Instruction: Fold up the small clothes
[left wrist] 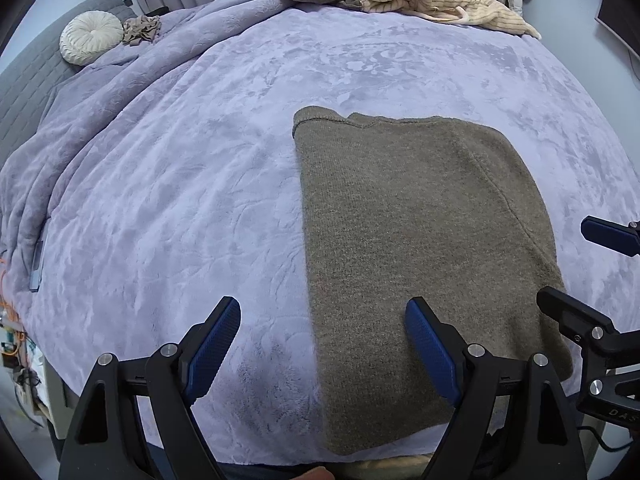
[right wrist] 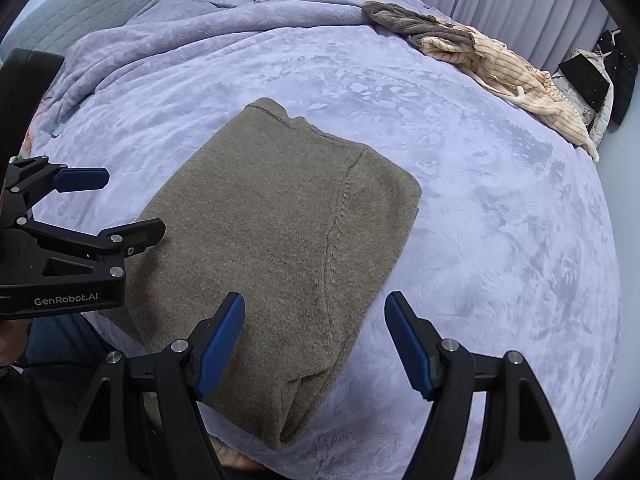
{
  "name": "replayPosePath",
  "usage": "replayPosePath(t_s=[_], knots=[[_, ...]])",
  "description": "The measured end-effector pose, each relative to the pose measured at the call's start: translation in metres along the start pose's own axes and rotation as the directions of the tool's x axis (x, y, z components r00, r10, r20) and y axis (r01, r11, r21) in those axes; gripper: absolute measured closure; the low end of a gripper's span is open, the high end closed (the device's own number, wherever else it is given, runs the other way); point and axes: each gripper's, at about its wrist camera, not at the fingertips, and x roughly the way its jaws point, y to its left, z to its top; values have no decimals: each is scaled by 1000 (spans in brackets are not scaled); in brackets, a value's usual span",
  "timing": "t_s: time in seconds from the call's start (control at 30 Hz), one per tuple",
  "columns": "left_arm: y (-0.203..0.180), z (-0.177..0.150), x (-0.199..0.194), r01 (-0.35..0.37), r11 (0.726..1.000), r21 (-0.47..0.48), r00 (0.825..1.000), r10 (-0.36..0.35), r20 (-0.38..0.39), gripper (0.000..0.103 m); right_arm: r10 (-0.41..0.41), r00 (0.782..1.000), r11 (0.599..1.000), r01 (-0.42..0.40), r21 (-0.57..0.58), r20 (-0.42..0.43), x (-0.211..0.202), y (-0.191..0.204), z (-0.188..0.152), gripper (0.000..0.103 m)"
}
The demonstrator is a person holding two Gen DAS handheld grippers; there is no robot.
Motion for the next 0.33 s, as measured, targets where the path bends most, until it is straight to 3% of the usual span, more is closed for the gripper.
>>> replayPosePath(t_s=[0.33], knots=[[-5, 1, -3, 42, 998, 41, 999, -43, 18, 17, -7, 1000, 1000, 7, 1, -16, 5, 2, 4, 27]])
